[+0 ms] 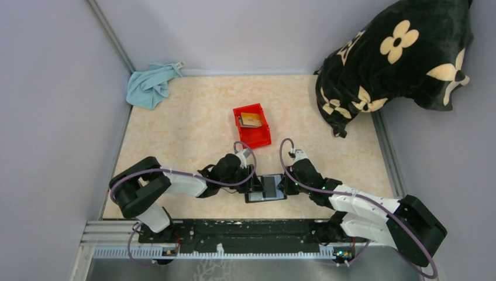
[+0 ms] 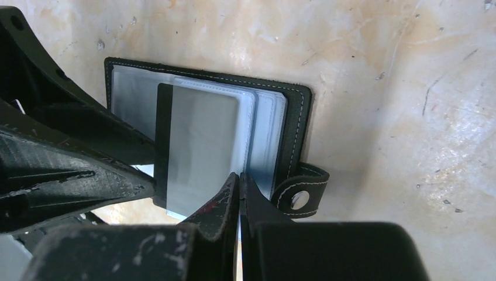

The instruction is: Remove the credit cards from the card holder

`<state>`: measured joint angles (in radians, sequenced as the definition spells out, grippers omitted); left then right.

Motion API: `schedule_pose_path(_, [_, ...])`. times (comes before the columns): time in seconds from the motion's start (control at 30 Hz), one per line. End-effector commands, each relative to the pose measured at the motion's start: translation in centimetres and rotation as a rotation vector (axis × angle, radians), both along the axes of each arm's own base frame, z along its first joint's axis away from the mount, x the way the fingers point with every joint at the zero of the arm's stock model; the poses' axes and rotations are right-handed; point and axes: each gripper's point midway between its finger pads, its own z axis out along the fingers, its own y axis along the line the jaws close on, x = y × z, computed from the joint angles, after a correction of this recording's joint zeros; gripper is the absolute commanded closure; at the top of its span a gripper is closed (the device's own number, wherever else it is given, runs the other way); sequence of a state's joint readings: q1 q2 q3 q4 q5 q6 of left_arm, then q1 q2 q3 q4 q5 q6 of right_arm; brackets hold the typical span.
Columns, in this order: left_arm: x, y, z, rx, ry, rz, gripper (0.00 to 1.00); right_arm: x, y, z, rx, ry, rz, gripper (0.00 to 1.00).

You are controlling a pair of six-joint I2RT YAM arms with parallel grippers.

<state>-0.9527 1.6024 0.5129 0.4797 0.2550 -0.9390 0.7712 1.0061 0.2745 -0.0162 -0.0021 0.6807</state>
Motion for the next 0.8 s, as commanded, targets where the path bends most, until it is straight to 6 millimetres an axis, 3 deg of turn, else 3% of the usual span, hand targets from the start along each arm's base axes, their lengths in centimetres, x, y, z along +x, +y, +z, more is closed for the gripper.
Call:
schedule_pose_path(0.0, [0.7,-0.4,0.1,-0.001,-0.028,-0.001,0.57,-0.3,0.5,-0.4,0.024,0.011,0.013,1.0])
schedule_pose_path(0.43, [0.6,-0.7,0.0,-0.014,-0.012,-0.006,0.84,-0.7,0.7,-0.9,0.026,0.029,0.015,1.0])
schedule_pose_path(0.57, [0.5,-0.8,0.1,-0.016,-0.004,-0.014,1.0,-0.7,0.7,-1.2,0.023,0.036,0.013,1.0])
schedule_pose_path(0.77, [0.7,0.4,-0.4,0.012,-0.012,0.011,1.0,-0.4,0.5,-1.3,0.011,0.032,-0.001,1.0])
